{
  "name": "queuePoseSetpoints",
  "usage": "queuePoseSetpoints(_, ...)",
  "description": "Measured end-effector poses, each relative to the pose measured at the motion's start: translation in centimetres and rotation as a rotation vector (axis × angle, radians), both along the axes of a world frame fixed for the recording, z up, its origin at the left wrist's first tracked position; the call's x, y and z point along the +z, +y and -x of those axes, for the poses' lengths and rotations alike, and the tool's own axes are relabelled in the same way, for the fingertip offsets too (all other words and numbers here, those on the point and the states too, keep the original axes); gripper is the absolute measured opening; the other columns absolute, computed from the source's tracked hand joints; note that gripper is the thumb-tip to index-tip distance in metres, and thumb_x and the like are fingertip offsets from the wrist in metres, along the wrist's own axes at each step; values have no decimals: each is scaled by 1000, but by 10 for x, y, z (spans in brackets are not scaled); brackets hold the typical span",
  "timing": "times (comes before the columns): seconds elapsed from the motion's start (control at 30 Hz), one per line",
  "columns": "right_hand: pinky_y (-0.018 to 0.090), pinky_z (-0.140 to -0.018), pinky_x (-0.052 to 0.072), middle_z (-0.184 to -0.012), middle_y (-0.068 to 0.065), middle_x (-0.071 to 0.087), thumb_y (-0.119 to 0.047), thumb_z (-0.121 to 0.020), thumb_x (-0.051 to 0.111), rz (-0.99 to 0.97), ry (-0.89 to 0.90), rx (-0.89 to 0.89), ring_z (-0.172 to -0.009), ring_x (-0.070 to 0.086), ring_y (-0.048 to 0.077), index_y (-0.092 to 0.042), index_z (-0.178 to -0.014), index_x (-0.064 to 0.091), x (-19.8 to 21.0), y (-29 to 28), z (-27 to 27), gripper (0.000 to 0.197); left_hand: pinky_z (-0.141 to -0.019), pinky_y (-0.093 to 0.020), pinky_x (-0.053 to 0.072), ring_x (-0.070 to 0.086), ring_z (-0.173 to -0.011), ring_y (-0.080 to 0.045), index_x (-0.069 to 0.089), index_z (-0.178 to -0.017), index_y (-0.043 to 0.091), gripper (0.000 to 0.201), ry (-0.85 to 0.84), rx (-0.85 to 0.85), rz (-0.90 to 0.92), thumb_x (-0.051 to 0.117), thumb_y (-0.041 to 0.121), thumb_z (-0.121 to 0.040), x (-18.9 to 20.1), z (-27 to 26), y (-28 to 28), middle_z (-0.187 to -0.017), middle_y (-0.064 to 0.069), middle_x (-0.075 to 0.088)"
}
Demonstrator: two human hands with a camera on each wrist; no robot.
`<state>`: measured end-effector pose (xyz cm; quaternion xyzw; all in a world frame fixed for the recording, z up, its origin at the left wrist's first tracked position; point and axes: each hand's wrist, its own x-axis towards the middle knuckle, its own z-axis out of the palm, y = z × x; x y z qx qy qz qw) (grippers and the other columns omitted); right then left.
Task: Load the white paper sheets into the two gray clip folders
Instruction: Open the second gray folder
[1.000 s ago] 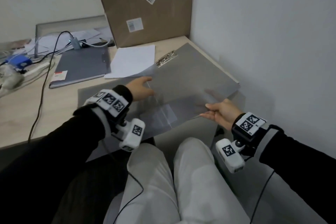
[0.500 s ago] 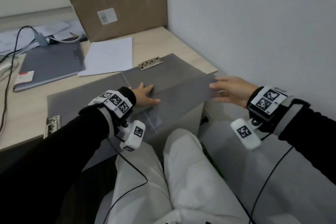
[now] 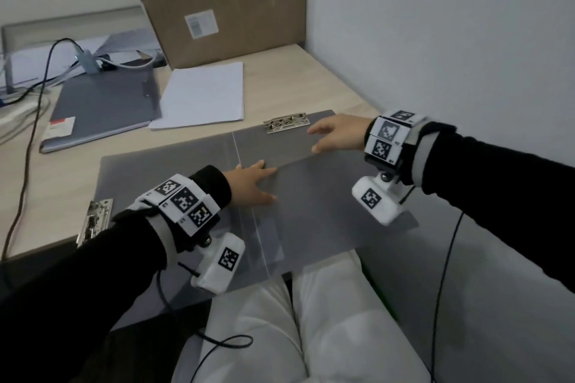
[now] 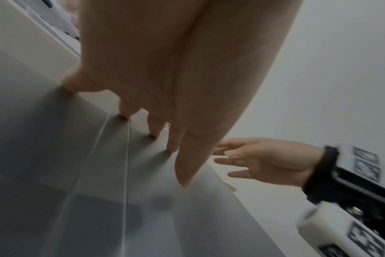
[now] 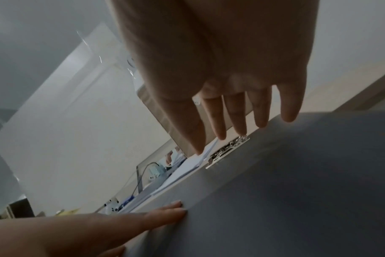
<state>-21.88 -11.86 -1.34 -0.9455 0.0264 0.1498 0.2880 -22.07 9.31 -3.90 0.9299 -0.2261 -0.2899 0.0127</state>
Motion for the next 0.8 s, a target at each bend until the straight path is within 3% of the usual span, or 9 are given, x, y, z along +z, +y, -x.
queuePoseSetpoints(0.1, 27, -114, 27, -151, 1, 38, -30, -83, 68, 65, 66, 63, -138, 38, 17, -17, -145, 36, -7, 18, -31, 71, -119, -37, 5, 1, -147, -32, 8, -150, 31, 72, 17, 13, 41, 47, 45, -92, 2, -13, 8, -160, 2, -2)
queuePoseSetpoints(0.2, 27, -110, 30, -153, 2, 35, -33, -83, 67, 119, 94, 95, -138, 37, 18, -17, -149, 29, -13, 29, -50, 78, -118, -33, 4, 4, -148, -27, 9, -150, 28, 69, 15, 26, 67, 46, 42, -93, 7, -28, 18, -160, 2, 0)
queuePoseSetpoints(0.37, 25, -117, 10, -161, 4, 2, -42, -86, 61, 296, 134, 195, -148, 9, 18, -20, -153, 11, -23, 35, -77, 87, -118, -38, 4, -3, -147, -28, 12, -150, 31, 69, 56, 89, 115, 48, 42, -92, 8, -58, 33, -160, 7, 0)
queuePoseSetpoints(0.6, 26, -117, 12, -161, 4, 2, -38, -86, 63, 316, 135, 270, -148, 11, 18, -20, -153, 12, -22, 28, -88, 86, -118, -31, 4, -2, -148, -25, 17, -149, 28, 65, 77, 70, 141, 48, 40, -93, 11, -73, 35, -160, 9, 3)
queuePoseSetpoints(0.8, 27, -117, 12, -161, -2, 5, -39, -85, 64, 325, 170, 324, -148, 13, 18, -24, -152, 14, -19, 17, -83, 85, -120, -34, 7, 0, -148, -21, 15, -149, 33, 70, 140, 37, 86, 48, 49, -90, 13, -72, 33, -159, 13, 2)
